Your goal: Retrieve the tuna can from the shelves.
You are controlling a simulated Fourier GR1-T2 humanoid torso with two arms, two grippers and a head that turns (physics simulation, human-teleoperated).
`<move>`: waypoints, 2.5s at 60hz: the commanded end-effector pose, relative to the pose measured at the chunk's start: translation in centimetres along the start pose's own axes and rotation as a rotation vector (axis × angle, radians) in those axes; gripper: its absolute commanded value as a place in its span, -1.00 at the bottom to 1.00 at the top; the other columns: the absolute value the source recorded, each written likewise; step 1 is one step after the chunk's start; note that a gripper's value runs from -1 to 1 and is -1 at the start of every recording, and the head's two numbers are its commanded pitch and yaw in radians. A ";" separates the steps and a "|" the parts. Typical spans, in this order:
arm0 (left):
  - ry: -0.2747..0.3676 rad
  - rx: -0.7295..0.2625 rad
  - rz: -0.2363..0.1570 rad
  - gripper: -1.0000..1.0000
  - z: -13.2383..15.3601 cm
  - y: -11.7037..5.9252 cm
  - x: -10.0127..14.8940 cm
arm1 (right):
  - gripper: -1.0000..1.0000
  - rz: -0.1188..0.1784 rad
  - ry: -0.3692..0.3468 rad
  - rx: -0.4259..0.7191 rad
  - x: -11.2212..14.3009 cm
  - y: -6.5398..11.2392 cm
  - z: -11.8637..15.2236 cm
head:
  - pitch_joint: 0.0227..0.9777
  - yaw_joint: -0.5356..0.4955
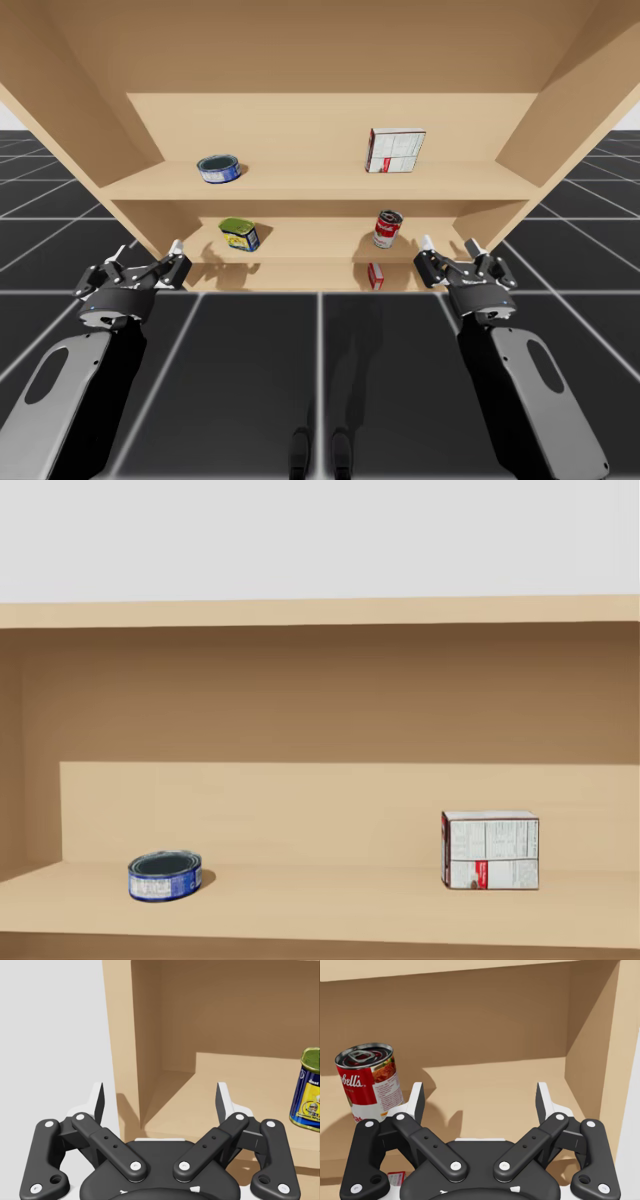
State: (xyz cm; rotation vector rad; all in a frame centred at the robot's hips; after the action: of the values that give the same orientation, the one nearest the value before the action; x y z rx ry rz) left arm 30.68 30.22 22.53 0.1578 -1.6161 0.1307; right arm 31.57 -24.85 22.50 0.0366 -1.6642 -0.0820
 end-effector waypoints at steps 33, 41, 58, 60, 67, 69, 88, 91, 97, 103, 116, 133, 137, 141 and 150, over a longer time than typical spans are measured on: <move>-0.011 -0.026 0.001 -1.00 0.0 0.0 0.0 | -1.00 0.033 0.050 -0.010 -0.2 0.1 -0.3 | -0.51 0.62; -0.012 -0.033 0.005 -1.00 0.1 -0.2 0.1 | -1.00 0.035 0.056 -0.005 -0.3 0.1 -0.3 | -0.47 0.69; 0.005 -0.113 0.042 -1.00 2.2 -0.8 3.1 | -1.00 0.038 0.060 -0.007 -0.3 0.1 -0.2 | -0.46 0.68; 0.012 -0.137 0.046 -1.00 2.7 -1.0 4.0 | -1.00 0.037 0.062 -0.006 -0.3 0.2 -0.2 | -0.46 0.69; 0.029 -0.228 0.062 -1.00 4.3 -1.4 7.5 | -1.00 0.038 0.064 -0.004 -0.4 0.2 -0.2 | -0.45 0.70; 0.034 -0.259 0.068 -1.00 4.7 -1.5 8.6 | -1.00 0.039 0.065 -0.004 -0.4 0.1 -0.2 | -0.45 0.70; 0.019 -0.374 0.054 -1.00 4.1 -2.9 14.3 | -1.00 0.040 0.065 -0.005 -0.4 0.1 -0.3 | -0.46 0.72; 0.024 -0.382 0.051 -1.00 3.4 -3.3 14.5 | -1.00 0.041 0.055 -0.012 -0.3 0.1 -0.2 | -0.47 0.72; 0.038 -0.395 0.046 -1.00 1.9 -4.2 14.8 | -1.00 0.039 0.051 -0.016 -0.3 -0.1 -0.3 | -0.48 0.72; 0.049 -0.400 0.034 -1.00 0.6 -5.2 14.8 | -1.00 0.035 0.053 -0.015 -0.3 -0.1 -0.4 | -0.48 0.71; 0.077 -0.417 0.018 -1.00 -1.8 -8.1 14.1 | -1.00 0.020 0.056 -0.011 -0.4 -0.2 -0.5 | -0.48 0.69; 0.102 -0.408 0.002 -1.00 -4.3 -10.3 13.7 | -1.00 0.010 0.056 -0.018 -0.5 -0.6 -0.6 | -0.49 0.69; 0.111 -0.395 0.000 -1.00 -5.3 -10.6 13.5 | -1.00 0.010 0.056 -0.017 -0.5 -0.7 -0.6 | -0.48 0.69; 0.114 -0.387 0.007 -1.00 -5.9 -10.7 13.5 | -1.00 0.008 0.057 -0.017 -0.5 -0.7 -0.6 | -0.48 0.69; 0.128 -0.369 0.010 -1.00 -7.3 -11.0 13.4 | -1.00 0.006 0.057 -0.017 -0.6 -0.8 -0.6 | -0.47 0.68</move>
State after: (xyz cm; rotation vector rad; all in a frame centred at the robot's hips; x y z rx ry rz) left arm 37.70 20.43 36.99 -0.1534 -1.5364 -0.1665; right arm 32.20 -25.54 21.99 0.0182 -1.6069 -0.0879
